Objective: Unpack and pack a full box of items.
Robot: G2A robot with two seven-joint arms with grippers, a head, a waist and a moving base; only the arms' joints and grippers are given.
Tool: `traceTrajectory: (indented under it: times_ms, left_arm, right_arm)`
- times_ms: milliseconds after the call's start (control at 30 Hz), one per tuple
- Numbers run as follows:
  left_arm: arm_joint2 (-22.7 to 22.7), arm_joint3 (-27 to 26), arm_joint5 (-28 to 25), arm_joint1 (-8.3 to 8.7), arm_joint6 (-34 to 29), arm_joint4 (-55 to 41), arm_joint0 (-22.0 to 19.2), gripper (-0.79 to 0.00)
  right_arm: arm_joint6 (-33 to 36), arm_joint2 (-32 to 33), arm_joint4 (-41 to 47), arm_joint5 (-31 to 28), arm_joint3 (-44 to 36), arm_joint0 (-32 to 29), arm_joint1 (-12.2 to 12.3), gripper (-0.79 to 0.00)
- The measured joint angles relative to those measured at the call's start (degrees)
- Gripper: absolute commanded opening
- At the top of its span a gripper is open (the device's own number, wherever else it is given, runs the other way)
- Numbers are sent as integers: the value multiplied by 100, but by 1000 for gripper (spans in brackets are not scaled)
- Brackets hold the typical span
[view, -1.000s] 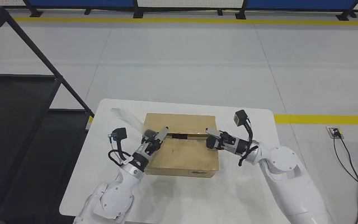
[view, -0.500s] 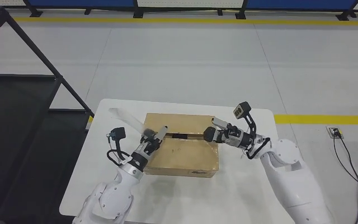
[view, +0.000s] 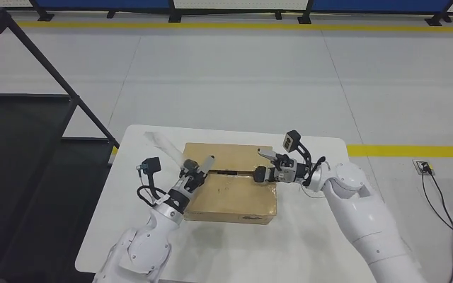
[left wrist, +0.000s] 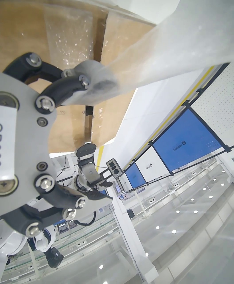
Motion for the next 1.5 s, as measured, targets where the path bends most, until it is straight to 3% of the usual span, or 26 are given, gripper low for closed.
traceTrajectory:
  times_ms: [533, 800, 1167, 1500]
  left_arm:
    - [138, 239, 102, -90, 23, 306, -199, 0]
    - [216, 348, 135, -128, -8, 502, -261, 0]
    - [219, 182, -169, -107, -17, 1319, -8, 0]
    - [496, 479, 164, -186, -6, 1938, -255, 0]
  right_arm:
    - [227, -421, -89, -120, 650, 369, -134, 0]
    - [153, -503, -175, -94, 674, 406, -159, 0]
    - [113, -515, -230, -108, 622, 385, -160, 0]
    - [184, -487, -352, -244, 436, 257, -123, 0]
